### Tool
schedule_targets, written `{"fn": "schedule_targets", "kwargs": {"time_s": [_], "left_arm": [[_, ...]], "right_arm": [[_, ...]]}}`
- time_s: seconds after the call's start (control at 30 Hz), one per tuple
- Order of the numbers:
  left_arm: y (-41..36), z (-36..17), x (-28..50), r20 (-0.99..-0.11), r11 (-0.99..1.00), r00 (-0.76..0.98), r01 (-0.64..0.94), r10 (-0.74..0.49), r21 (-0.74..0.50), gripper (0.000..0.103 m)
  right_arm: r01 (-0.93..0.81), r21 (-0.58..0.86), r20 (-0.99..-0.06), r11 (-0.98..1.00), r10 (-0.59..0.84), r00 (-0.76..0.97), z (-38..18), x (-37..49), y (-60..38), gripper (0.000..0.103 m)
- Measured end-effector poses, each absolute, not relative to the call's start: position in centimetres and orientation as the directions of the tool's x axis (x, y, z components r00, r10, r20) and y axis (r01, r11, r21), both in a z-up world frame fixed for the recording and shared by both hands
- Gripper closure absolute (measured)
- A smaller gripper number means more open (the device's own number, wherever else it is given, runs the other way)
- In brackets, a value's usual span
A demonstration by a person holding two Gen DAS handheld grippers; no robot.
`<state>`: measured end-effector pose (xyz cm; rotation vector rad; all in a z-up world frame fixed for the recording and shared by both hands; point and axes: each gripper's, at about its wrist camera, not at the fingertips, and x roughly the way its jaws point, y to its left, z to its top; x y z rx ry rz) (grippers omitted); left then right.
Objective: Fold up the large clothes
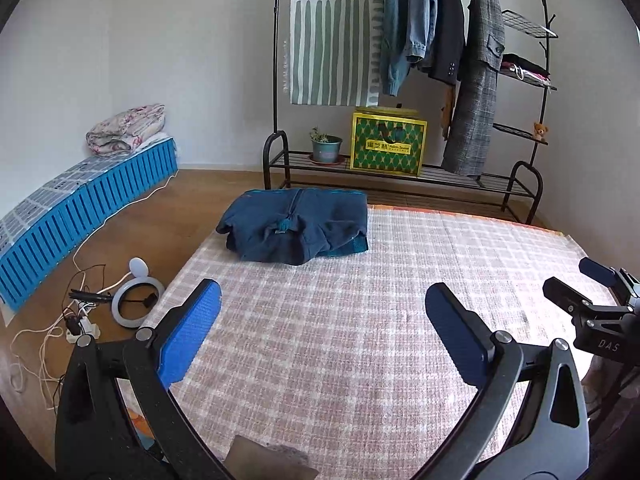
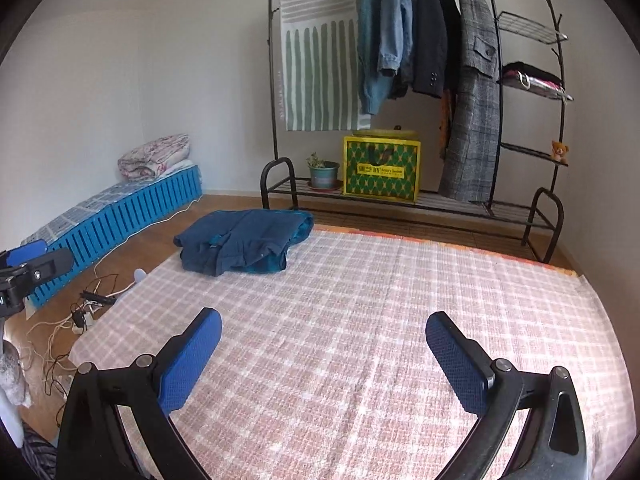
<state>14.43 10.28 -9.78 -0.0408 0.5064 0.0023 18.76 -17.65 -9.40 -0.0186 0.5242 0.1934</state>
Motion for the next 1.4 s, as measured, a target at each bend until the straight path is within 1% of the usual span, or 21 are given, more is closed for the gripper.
{"fn": "schedule_targets", "kwargs": {"time_s": [0.17, 0.43, 1.4], "left_arm": [[10.4, -10.4, 14.4, -0.493, 0.999, 0.87, -0.02, 0.003, -0.028, 0.0], [10.8, -11.0, 14.8, -0.514, 0.999, 0.857, -0.041, 0.025, -0.02, 0.0], [11.1, -10.7, 13.6, -0.507, 0.996, 0.86, -0.085, 0.061, -0.026, 0.0]], "right_arm": [[-0.155, 0.026, -0.493, 0.988, 0.147, 0.858, -9.7, 18.9, -18.1, 0.0], [-0.145, 0.028, -0.507, 0.989, 0.139, 0.851, -10.1, 19.4, -18.3, 0.0], [-0.152, 0.009, -0.512, 0.988, 0.135, 0.848, -10.6, 19.6, -17.5, 0.0]]}}
